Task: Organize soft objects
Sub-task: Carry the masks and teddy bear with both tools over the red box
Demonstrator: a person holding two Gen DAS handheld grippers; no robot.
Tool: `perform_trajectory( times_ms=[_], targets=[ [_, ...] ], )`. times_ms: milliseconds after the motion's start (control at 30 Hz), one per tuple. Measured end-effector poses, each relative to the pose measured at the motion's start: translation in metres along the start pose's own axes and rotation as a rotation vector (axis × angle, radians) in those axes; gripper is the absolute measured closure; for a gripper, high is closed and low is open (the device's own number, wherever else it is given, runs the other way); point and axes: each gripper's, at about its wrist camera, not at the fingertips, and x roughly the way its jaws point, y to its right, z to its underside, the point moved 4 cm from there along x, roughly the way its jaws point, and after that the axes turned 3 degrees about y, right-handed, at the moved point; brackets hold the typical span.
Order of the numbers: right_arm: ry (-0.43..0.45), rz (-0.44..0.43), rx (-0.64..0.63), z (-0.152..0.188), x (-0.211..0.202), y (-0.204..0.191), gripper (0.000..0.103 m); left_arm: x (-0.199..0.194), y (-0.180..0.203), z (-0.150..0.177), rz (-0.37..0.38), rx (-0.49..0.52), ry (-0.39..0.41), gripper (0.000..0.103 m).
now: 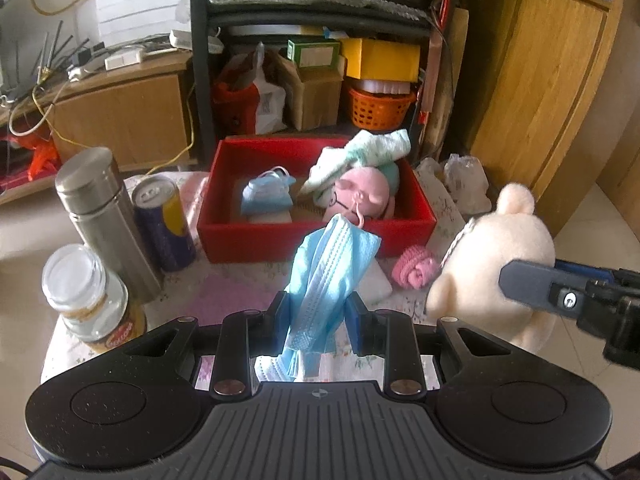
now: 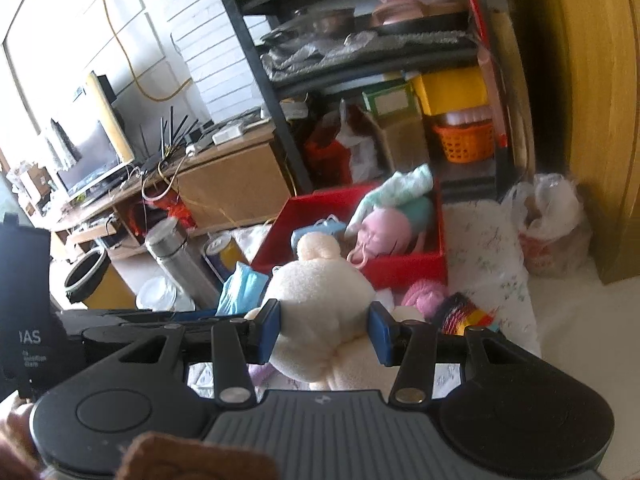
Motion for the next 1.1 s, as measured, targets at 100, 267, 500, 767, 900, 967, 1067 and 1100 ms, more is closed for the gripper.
perform_trajectory(
  times_ms=[100, 267, 500, 767, 900, 967, 1067, 1100],
  targets=[
    [0.018, 0.009, -0.006, -0.011, 0.005, 0.002, 0.085, 0.005, 0.000, -0.007, -0.002, 0.002, 0.002, 0.073],
    [0.038, 0.013, 0.004, -0.027, 0.013, 0.005, 0.085, 0.013, 0.000, -0.016, -0.006, 0.002, 0.006, 0.073],
    [0.047, 0.027, -0.012, -0.043, 0.029, 0.006, 0.085, 0.026, -0.006, -0.039, -0.021, -0.004, 0.025, 0.072],
    [0.049, 0.056, -0.012, -0.060, 0.052, 0.014, 0.085, 0.047, -0.016, -0.064, -0.039, -0.026, 0.036, 0.072],
    [0.059, 0.068, -0.012, -0.074, 0.066, 0.019, 0.085, 0.059, -0.020, -0.078, -0.048, -0.041, 0.041, 0.072],
    [0.066, 0.071, -0.011, -0.081, 0.074, 0.021, 0.085, 0.065, -0.022, -0.084, -0.054, -0.048, 0.043, 0.072],
    [0.071, 0.077, -0.005, -0.090, 0.088, 0.023, 0.085, 0.078, -0.026, -0.093, -0.066, -0.049, 0.041, 0.072],
    [0.070, 0.079, -0.002, -0.093, 0.093, 0.024, 0.085, 0.081, -0.027, -0.096, -0.071, -0.050, 0.042, 0.072]
  ],
)
